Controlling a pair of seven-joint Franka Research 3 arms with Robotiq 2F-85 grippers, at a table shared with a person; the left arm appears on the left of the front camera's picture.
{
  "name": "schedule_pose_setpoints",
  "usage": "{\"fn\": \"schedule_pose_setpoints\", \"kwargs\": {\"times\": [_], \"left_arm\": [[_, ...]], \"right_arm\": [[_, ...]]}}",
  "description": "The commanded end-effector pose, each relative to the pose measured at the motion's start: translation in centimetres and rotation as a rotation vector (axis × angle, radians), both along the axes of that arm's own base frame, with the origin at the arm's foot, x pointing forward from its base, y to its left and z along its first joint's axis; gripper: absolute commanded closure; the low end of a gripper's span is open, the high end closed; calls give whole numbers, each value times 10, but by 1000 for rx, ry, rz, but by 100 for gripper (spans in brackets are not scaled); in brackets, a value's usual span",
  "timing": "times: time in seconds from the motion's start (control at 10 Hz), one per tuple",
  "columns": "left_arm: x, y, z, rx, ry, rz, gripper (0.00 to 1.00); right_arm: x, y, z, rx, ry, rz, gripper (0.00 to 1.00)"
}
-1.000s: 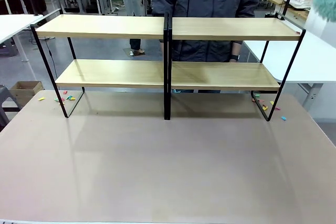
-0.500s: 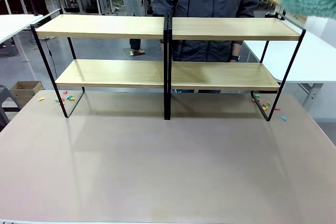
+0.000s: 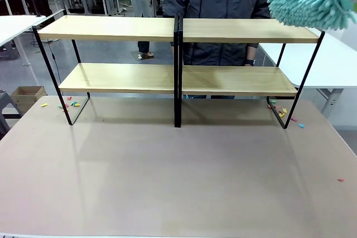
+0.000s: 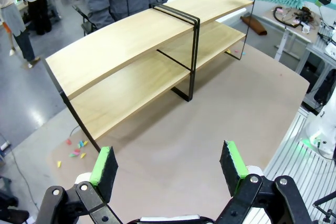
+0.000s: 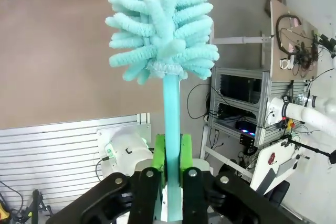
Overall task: Clean the shelves.
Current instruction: Clean another randomly selected level of the Shelf with the Duster.
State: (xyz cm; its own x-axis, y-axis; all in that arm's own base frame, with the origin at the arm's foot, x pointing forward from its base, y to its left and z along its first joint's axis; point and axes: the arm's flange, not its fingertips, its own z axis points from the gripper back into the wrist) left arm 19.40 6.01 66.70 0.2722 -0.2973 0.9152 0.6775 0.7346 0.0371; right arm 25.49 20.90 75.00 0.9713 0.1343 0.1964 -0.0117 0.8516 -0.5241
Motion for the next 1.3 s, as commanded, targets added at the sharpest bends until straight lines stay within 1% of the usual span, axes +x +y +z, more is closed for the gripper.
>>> {"fn": "schedule_pose_setpoints", "kwargs": {"times": [0.0, 0.2, 0.4, 0.5, 0.6, 0.7, 0.8, 1.0, 1.1, 1.2], "left_arm": [[-2, 1, 1, 2, -1, 12, 0], [-2, 1, 1, 2, -1, 12, 0], [-2, 1, 1, 2, -1, 12, 0], [-2, 1, 1, 2, -1, 12, 0], [-2, 1, 1, 2, -1, 12, 0], [-2, 1, 1, 2, -1, 12, 0], [-2, 1, 1, 2, -1, 12, 0], [-2, 1, 1, 2, -1, 12, 0], [-2, 1, 1, 2, -1, 12, 0], [-2, 1, 1, 2, -1, 12, 0]], "right_arm": [[-7, -3, 0, 29, -25, -13, 88], [-6, -3, 0, 36, -20, -9, 88], [-14, -16, 9, 104, -23, 23, 88], [-29, -36, 25, 172, -36, 46, 88], [-45, -56, 39, 242, -24, 85, 88], [-62, -75, 52, 272, -1, 115, 88], [-77, -91, 61, 306, -6, 144, 88], [-101, -128, 68, 413, 7, 202, 88], [-114, -146, 68, 472, 28, 238, 88], [-125, -159, 67, 513, 46, 249, 88]]}}
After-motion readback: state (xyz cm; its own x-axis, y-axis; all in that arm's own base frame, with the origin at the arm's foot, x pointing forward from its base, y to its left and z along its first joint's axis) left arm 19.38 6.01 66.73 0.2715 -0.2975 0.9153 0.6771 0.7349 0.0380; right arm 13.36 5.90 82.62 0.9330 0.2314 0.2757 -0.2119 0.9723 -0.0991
